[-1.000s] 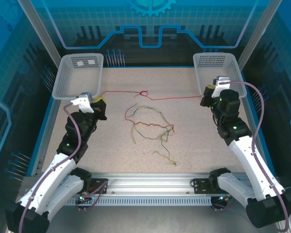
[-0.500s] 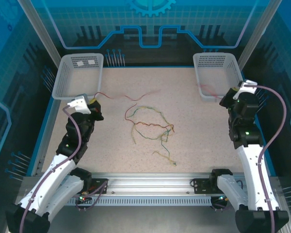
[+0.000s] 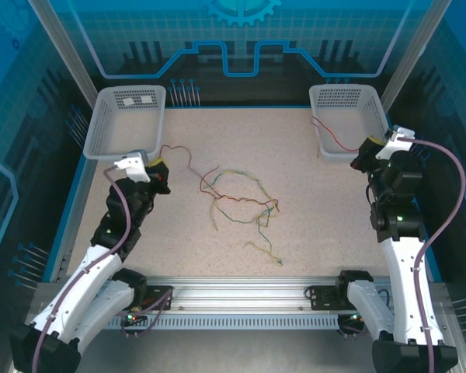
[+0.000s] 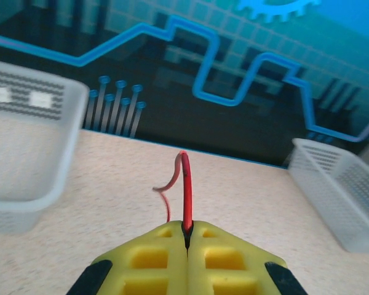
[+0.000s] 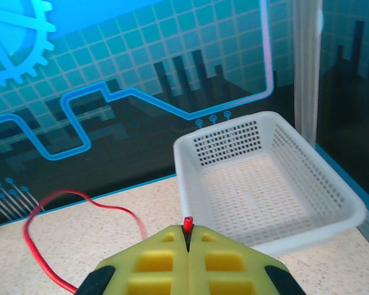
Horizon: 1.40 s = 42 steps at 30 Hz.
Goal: Untangle the cables
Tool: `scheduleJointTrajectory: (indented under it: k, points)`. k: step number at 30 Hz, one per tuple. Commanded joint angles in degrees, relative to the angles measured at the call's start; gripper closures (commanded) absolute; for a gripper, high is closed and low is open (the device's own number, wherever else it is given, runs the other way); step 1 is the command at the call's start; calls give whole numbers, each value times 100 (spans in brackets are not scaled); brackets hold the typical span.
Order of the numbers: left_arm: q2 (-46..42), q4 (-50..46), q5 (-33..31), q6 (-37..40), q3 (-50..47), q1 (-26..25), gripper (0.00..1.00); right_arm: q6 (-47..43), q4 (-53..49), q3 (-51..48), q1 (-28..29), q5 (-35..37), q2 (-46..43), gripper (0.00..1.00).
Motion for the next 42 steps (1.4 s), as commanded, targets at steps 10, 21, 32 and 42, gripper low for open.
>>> scheduleJointTrajectory:
  k: [10, 21, 32, 42]
  points:
    - [-402, 955, 2888, -562, 616, 0, 100, -310, 1307, 225, -64, -773, 895, 100]
    - [-159, 1504, 3759, -383, 1008, -1193, 100, -664, 2327, 902, -155, 223, 3236, 100]
    - [259, 2407, 3970, -827, 872, -1422, 100, -860, 2302, 2753, -489, 1044, 6189, 100]
    - [548, 2698, 3678, -826, 670, -1448, 100, -778, 1629, 3572, -436, 1274, 7146, 34]
